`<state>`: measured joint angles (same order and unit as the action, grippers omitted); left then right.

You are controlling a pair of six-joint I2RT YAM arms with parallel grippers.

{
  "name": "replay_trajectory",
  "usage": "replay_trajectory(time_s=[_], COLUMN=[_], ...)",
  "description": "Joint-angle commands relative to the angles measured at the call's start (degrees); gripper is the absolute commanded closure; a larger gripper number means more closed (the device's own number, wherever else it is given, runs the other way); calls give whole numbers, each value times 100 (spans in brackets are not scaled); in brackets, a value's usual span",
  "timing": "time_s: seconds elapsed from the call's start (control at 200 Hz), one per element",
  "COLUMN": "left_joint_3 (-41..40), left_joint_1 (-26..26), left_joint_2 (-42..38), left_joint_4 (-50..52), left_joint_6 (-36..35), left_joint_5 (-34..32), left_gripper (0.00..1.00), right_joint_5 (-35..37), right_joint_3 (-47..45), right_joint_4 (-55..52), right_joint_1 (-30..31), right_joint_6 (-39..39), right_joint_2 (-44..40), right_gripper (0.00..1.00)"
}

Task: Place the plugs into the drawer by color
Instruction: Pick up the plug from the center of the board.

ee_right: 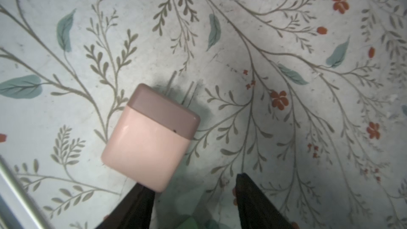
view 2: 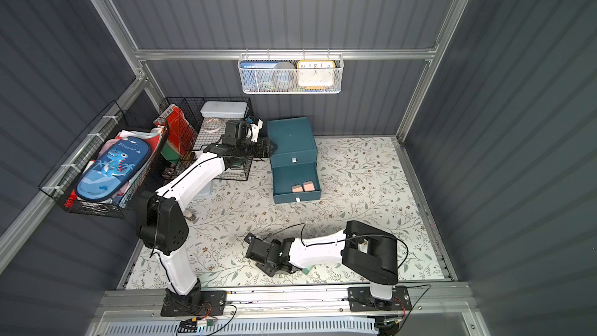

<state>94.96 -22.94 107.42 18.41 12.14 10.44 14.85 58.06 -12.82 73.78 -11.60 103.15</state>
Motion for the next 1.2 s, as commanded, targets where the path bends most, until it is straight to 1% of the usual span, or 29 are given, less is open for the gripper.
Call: replay_trajectory(time_s=[0.0, 0.065, 0.19, 0.26, 0.395, 0.615, 0.936, 1.056, 1.196], left_joint_3=[-197, -197, -197, -188, -204, -232, -231, -223, -232], left_joint_1=[-18, -18, -18, -18, -19, -18, -18, -18, -18], left_joint_2=[-15, -13, -1, 0, -27, -70, -54, -33, -21], left_joint_4=[411, 409, 410, 409, 387, 374, 382, 391, 382], left_joint_6=[-168, -168, -168, -168, -159, -157, -159, -168, -164], left_joint_5=[-130, -130, -121, -104, -94, -121, -121, -121, -112], left_gripper=[27, 27, 27, 27, 27, 27, 26, 26, 26], right_joint_5=[47, -29, -652, -644, -502, -425, -688, -719, -750], right_joint_3=[118, 131, 148, 248, 440, 758, 891, 893, 882], right_joint_4=[99, 42, -142, -194, -130, -144, 120, 163, 209], right_joint_1=[-275, -310, -204, -32, 41, 16, -117, -188, -219], right_joint_6=[52, 61, -62, -73, -71, 25, -59, -62, -64], right_joint_2=[-4, -148, -516, -544, -250, 263, 649, 738, 744], right_gripper=[38, 38, 39, 39, 37, 30, 29, 33, 45])
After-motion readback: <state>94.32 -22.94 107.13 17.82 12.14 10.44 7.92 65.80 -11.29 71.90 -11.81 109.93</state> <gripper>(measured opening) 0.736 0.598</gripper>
